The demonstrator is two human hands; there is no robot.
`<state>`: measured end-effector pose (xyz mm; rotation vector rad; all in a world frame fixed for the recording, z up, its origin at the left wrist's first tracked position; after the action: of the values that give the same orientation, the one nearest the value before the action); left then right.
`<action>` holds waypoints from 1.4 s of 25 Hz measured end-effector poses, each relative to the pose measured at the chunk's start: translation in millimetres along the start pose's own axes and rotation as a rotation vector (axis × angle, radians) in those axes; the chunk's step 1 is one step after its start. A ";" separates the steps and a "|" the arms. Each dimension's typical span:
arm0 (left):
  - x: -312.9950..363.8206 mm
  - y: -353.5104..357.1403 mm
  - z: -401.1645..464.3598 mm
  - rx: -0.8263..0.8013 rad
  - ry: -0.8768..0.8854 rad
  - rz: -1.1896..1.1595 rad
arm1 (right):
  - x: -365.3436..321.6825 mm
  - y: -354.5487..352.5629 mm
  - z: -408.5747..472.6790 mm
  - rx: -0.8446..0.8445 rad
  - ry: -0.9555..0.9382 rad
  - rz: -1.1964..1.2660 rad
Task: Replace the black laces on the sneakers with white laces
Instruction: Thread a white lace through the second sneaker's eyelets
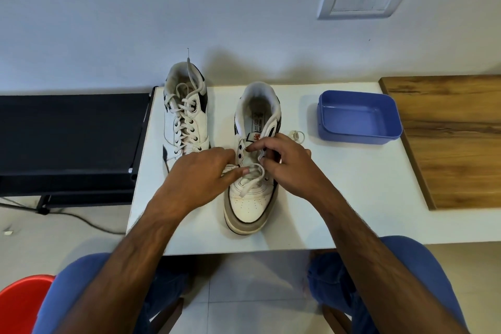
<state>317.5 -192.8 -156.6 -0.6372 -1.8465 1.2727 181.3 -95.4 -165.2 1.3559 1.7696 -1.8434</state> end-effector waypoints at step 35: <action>-19.2 5.5 7.2 -0.034 0.195 -0.440 | 17.3 -21.8 -7.2 -0.170 -0.074 -0.238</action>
<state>322.2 -209.2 -169.2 -0.3308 -1.7273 0.8600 159.4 -76.9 -162.5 1.0408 2.0696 -1.7807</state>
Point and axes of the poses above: each hand's wrist, its own z-axis towards the middle knuckle, its own y-axis out of the palm, x = y × z, the point moved 6 cm from there along z, towards the middle knuckle, and after that the axes turned 6 degrees about -z, right-handed, at the moved point
